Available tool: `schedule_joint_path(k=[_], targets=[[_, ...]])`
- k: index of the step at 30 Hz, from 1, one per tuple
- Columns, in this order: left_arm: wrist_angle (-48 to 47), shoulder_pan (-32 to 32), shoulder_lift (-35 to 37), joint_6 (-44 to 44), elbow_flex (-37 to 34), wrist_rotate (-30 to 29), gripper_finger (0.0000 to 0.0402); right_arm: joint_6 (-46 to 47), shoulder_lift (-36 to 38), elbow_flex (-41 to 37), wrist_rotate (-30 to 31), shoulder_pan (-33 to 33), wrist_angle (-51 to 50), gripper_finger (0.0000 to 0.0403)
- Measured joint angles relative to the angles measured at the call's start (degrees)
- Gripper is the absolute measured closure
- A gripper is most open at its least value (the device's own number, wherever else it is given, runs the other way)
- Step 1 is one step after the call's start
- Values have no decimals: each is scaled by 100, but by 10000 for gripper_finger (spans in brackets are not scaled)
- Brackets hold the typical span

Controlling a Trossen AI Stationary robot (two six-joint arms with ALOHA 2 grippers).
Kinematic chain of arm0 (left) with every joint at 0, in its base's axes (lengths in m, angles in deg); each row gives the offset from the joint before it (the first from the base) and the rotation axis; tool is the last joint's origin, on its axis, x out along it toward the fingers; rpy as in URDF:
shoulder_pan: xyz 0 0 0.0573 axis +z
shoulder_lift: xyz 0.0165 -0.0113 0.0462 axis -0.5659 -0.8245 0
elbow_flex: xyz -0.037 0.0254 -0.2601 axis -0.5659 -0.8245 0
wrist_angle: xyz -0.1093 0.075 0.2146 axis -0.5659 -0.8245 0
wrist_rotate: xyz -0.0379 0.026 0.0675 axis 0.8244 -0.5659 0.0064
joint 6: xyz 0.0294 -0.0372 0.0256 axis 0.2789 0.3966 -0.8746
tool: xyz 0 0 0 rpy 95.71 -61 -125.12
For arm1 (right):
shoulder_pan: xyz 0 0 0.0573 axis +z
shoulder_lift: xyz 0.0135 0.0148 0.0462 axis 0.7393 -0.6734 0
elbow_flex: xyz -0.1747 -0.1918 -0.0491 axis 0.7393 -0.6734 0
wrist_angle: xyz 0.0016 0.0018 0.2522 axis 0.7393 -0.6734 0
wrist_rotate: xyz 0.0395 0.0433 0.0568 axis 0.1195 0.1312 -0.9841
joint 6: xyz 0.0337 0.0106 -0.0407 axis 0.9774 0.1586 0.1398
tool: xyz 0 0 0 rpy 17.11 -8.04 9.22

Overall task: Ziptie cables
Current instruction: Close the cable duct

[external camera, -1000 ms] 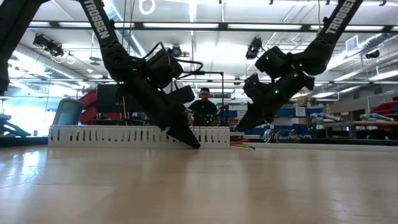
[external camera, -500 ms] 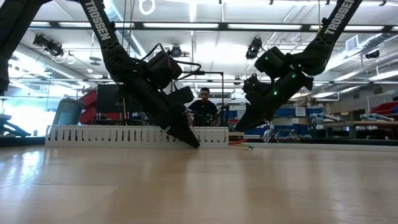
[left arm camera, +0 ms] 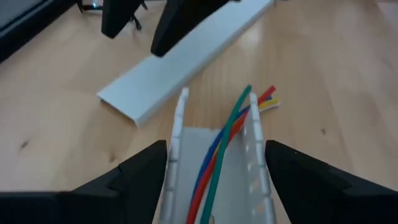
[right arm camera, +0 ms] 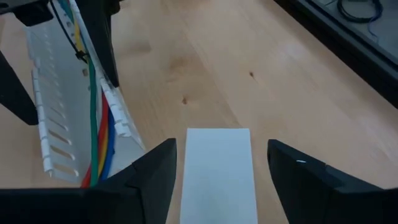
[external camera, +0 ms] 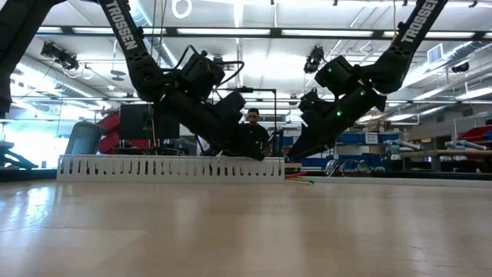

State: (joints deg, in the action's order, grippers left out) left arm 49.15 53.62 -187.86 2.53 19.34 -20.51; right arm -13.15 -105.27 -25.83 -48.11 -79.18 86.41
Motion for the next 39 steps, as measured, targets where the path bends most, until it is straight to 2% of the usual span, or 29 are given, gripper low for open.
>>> schedule_joint_path(k=[8, 12, 23, 29, 39], targets=[[-71, -54, -266, 14, 474, 42, 119, -85, 0, 0, 0, 0, -2, 166], [-492, -55, -271, -47, 625, -9, 119, -85, 0, 0, 0, -2, -2, 166], [-745, -122, -271, -7, 622, 205, 119, -87, 0, 0, 0, -7, 18, 166], [-983, -114, -262, 549, 636, 391, 119, -85, 0, 0, -1, -7, 24, 166], [-1115, -167, -257, 733, 651, 367, 119, -81, 0, 0, -2, -7, 25, 167]])
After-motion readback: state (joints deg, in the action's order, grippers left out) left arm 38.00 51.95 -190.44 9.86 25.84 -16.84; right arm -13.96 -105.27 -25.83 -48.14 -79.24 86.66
